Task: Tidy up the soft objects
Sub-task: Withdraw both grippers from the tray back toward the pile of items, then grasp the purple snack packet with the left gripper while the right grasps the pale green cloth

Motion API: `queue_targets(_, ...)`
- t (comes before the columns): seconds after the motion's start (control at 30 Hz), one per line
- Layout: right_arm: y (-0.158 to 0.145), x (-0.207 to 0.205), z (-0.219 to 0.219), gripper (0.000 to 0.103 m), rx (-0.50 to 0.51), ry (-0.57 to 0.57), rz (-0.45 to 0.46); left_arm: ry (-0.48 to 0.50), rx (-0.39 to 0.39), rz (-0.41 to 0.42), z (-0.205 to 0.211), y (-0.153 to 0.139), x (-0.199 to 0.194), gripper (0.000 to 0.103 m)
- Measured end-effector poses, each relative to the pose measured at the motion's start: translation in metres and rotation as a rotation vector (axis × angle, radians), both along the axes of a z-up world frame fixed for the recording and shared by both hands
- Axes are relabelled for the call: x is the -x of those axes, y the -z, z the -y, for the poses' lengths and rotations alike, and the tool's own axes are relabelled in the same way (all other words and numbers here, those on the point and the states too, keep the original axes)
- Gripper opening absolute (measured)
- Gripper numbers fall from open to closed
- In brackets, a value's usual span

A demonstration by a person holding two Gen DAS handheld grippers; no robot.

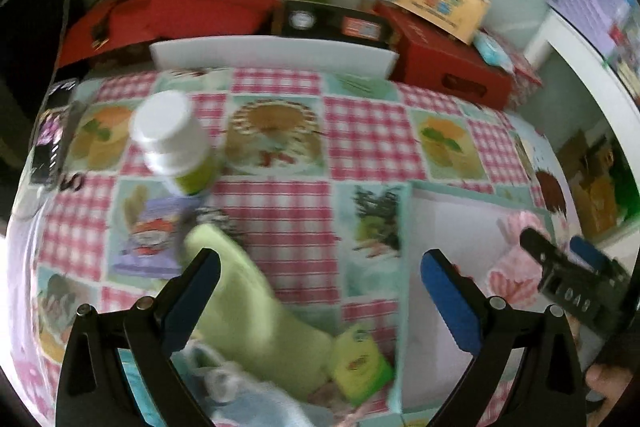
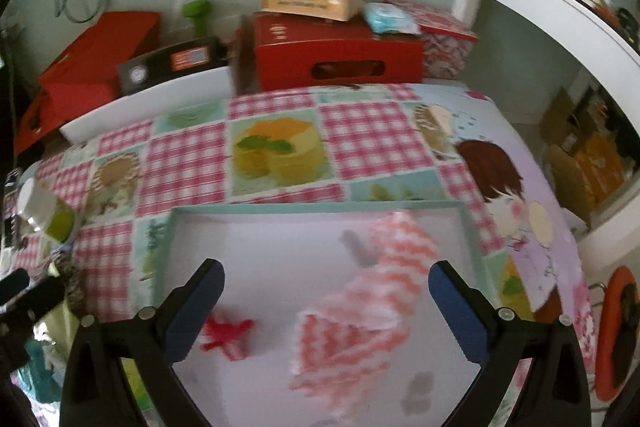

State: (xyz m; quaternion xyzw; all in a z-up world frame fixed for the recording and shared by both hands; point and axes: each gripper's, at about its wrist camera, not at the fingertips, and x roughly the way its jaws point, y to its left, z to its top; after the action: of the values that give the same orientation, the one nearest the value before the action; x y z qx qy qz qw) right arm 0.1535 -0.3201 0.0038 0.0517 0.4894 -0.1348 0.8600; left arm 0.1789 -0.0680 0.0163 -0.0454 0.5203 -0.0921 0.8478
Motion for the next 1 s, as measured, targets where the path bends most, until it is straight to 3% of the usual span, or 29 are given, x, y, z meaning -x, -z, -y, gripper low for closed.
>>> queue_targets(0.2, 0.004, -0.009, -0.038, 0.103, -0.025, -0.100, -0.004, -0.182, -0.021, -0.005, -0.070, -0.001, -0.008, 0.100)
queue_targets(0.47, 0.012, -0.020, -0.098, 0.103, -0.071, -0.267, -0.022, -0.363, 0.028, -0.075, -0.142, 0.014, -0.009, 0.100)
queue_targets(0.63, 0.018, -0.025, -0.137, 0.103, -0.124, -0.383, -0.041, -0.390, 0.041, -0.095, -0.154, 0.021, -0.009, 0.100)
queue_targets(1.0, 0.040, -0.034, -0.200, 0.103, -0.206, -0.552, -0.112, -0.338, 0.033, -0.154, -0.150, 0.037, -0.014, 0.100)
